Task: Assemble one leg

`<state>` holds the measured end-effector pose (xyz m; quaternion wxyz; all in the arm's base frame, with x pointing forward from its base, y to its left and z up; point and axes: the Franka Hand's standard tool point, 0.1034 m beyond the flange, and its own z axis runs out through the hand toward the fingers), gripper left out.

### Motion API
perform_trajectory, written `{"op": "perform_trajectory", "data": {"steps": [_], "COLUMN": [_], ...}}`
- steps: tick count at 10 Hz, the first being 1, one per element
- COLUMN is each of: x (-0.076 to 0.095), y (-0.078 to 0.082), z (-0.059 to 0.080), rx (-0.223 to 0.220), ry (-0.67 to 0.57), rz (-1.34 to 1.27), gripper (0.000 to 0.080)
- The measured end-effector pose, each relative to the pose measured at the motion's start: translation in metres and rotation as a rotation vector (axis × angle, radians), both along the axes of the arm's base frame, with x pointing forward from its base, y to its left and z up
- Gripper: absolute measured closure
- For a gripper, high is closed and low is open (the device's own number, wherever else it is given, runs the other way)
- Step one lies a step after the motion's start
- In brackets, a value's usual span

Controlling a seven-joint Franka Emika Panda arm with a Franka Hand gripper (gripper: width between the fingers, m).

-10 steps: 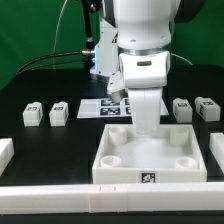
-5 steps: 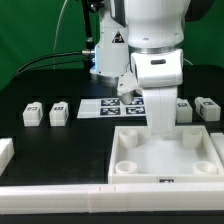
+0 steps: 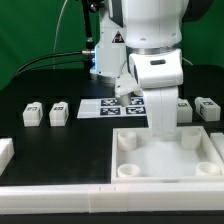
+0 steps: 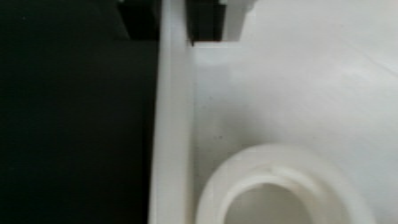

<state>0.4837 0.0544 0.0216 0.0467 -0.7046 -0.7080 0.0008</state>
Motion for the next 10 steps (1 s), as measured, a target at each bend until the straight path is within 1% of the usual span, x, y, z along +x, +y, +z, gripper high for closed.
{"op": "perform_trajectory", "data": {"steps": [1,2,8,9,10], "x": [0.0045,0.0048,0.0034,0.0032,0.0032], "y": [0.0044,0.0060,0.0061,0.0060,0.0060], "z": [-0.0022,-0.0031,-0.0042,-0.0043,-0.0043], "rx": [0.002,0.004,0.002,0.002,0.001], "ry": [-0.004,-0.004,-0.002,-0.002,-0.002], "rz": [0.054,0.055,0.011,0.009,0.008], "gripper": [0.0736,0.0736,0.0730,0.0539,0.0539]}}
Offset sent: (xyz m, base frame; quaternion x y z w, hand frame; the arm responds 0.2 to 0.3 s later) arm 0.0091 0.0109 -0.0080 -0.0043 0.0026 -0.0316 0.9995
